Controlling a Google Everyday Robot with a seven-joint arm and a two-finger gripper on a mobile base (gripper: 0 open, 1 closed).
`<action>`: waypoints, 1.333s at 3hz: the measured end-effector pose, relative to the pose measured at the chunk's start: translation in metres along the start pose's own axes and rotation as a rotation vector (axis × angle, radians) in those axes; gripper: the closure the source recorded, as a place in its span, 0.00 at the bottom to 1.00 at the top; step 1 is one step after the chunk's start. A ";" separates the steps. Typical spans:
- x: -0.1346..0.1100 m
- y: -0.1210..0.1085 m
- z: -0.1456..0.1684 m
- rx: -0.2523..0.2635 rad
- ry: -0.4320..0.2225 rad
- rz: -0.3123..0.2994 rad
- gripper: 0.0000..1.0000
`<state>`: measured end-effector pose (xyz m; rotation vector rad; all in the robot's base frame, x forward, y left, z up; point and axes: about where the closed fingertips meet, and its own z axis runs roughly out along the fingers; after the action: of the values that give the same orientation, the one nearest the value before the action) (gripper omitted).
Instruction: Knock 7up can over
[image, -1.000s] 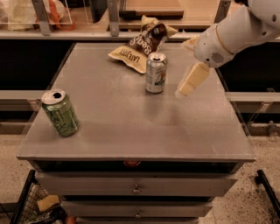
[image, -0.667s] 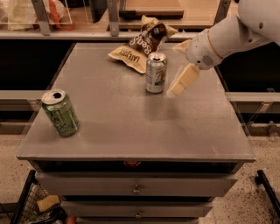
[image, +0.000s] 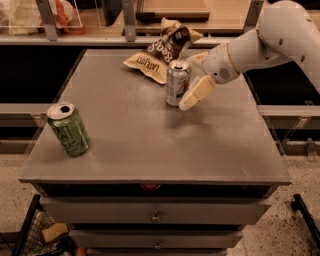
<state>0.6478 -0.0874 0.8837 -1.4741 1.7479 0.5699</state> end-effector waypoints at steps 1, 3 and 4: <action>-0.003 -0.003 0.012 -0.023 -0.068 0.024 0.00; -0.007 -0.001 0.025 -0.067 -0.188 0.054 0.42; -0.007 0.001 0.028 -0.084 -0.233 0.063 0.65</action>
Offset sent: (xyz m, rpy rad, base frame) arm 0.0121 0.0197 -0.0068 0.2114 0.0382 0.0345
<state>0.6540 -0.0622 0.8718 -1.3534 1.6083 0.8230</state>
